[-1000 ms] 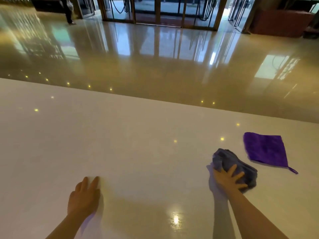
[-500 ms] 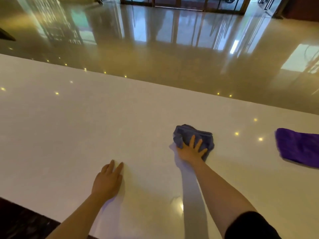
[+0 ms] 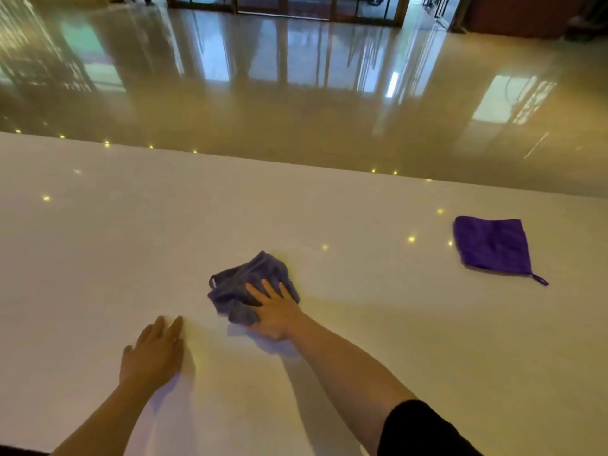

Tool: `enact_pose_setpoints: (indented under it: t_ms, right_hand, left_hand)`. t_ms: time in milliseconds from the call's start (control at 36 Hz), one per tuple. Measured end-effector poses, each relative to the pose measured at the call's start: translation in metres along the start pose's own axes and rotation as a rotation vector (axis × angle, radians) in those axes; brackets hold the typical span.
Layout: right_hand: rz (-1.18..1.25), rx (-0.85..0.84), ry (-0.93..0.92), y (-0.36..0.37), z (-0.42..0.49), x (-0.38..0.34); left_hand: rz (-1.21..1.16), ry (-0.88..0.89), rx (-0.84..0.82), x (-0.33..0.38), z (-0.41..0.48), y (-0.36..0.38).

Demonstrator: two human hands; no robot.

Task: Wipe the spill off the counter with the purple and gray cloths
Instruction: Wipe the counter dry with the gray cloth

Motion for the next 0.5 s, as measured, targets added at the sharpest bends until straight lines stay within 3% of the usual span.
enact_pose_setpoints:
  t_ms: [167,500]
  right_hand:
    - [-0.089,0.074,0.020,0.009,-0.038,0.046]
    - [-0.106,0.132,0.492,0.024,-0.183,0.207]
  left_hand:
    - [-0.072,-0.061,0.017,0.012,-0.005,-0.003]
    - [-0.139,-0.135,0.060,0.021,-0.009,0.001]
Point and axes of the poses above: each hand's wrist, its own z-axis towards the middle knuckle, its own y-axis out of the palm, x = y × z, the point moved 1 cm from there along z, towards the middle knuckle, and after that the axes turned 9 degrees about y, right-handed, at the moved point
